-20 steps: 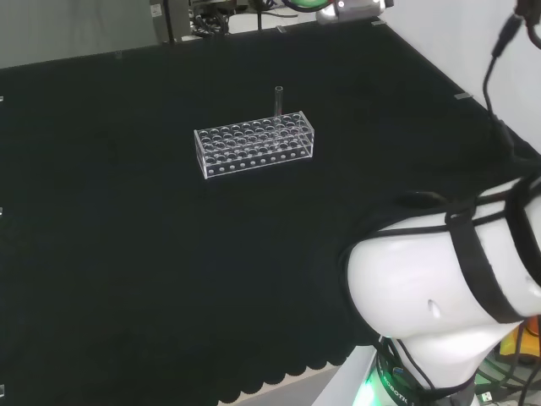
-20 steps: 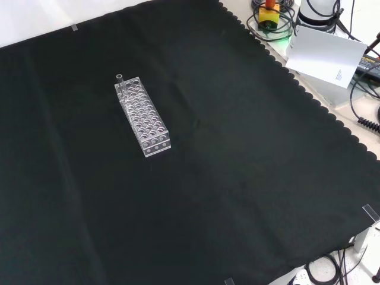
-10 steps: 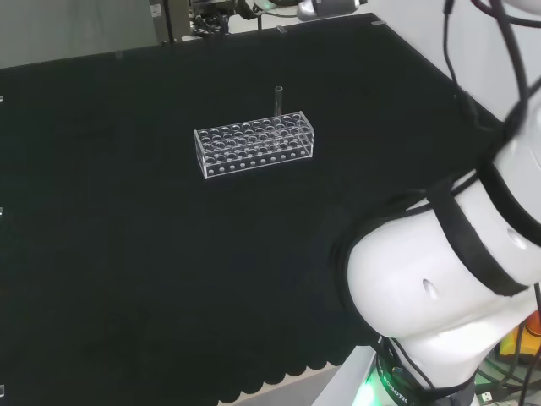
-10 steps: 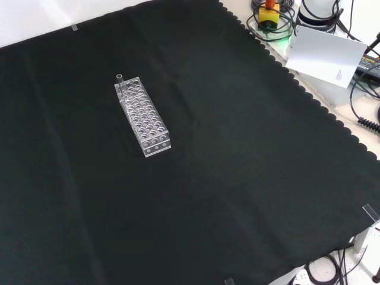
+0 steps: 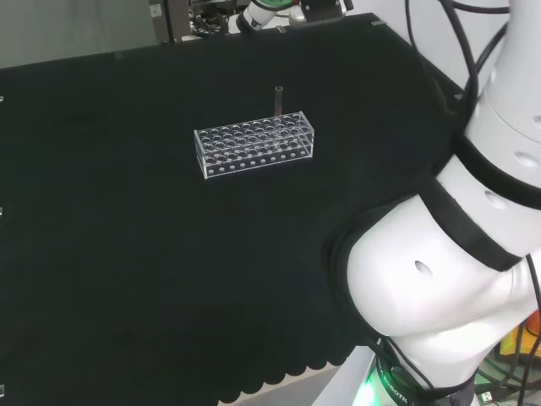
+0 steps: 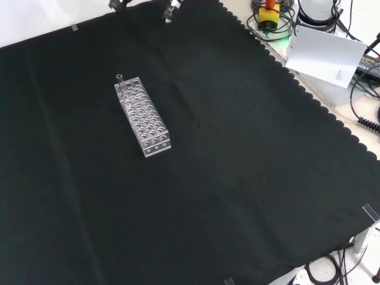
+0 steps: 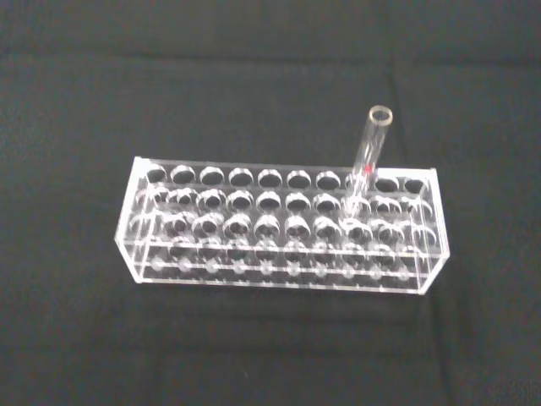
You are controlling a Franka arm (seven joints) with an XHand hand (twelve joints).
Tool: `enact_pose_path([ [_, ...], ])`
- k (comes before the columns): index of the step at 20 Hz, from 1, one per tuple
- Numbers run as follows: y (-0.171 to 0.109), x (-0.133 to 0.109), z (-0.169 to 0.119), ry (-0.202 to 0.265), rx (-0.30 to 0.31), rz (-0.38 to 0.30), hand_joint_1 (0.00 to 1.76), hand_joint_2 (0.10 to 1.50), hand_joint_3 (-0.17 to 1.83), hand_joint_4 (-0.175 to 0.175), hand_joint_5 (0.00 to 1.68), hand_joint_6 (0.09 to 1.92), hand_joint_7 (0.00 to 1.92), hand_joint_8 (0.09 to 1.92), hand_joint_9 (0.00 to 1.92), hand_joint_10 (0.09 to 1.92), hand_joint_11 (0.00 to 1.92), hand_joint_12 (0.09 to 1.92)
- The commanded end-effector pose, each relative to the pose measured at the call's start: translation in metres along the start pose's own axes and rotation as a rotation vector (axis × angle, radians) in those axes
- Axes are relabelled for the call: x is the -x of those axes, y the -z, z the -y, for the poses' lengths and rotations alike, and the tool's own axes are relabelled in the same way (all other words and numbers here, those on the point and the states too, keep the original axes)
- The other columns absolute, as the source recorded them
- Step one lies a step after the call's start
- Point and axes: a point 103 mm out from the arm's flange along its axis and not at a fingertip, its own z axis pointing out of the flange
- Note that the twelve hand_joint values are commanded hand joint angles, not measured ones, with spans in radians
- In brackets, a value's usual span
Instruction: Pick up the test tube.
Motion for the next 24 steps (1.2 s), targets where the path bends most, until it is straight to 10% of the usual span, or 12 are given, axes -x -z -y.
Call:
enact_pose_path([
  [1,-0.024,0.011,-0.019,-0.020,-0.068,0.004,0.63,1.05,-0.14,0.081,0.10,0.09,0.00,0.45,0.00,0.73,0.00,1.31],
  [24,-0.099,0.036,-0.085,-0.084,-0.234,0.049,0.70,1.05,-0.17,0.018,0.17,0.09,0.00,0.81,0.00,0.93,0.00,1.45],
])
